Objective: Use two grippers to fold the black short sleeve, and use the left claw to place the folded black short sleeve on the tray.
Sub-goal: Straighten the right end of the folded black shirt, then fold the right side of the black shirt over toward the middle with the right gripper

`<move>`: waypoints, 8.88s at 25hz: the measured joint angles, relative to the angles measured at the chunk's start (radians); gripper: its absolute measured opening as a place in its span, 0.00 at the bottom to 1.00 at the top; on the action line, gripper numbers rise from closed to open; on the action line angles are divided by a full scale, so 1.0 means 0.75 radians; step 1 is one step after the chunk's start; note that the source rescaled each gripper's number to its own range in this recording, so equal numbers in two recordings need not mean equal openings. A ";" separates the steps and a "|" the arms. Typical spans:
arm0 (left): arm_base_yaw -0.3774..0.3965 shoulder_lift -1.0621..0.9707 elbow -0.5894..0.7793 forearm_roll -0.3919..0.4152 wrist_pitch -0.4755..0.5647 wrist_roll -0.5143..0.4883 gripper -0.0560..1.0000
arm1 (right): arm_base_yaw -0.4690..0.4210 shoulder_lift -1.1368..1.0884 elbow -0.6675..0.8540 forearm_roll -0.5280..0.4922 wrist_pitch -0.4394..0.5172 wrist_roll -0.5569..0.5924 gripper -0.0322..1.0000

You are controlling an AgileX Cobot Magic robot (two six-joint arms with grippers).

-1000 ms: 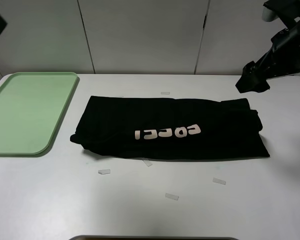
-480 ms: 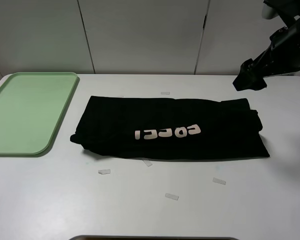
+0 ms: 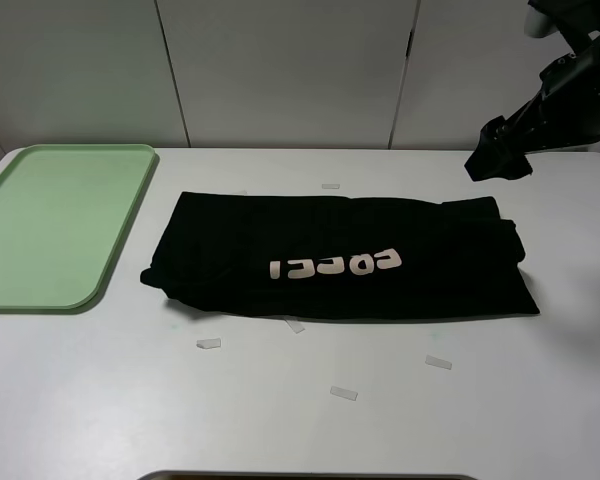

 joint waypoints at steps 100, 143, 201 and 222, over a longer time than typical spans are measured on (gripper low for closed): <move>0.480 -0.012 0.033 0.009 -0.021 -0.051 0.98 | 0.052 0.572 -0.190 0.089 0.195 0.409 1.00; 0.480 -0.012 0.033 0.009 -0.021 -0.051 0.98 | 0.218 0.495 -0.202 -0.204 0.132 0.680 1.00; 0.480 -0.012 0.033 0.010 -0.021 -0.051 0.98 | -0.321 0.917 -0.218 0.215 0.021 0.187 0.71; 0.480 -0.012 0.033 0.010 -0.021 -0.051 0.98 | -0.321 0.916 -0.220 0.257 0.018 0.164 0.03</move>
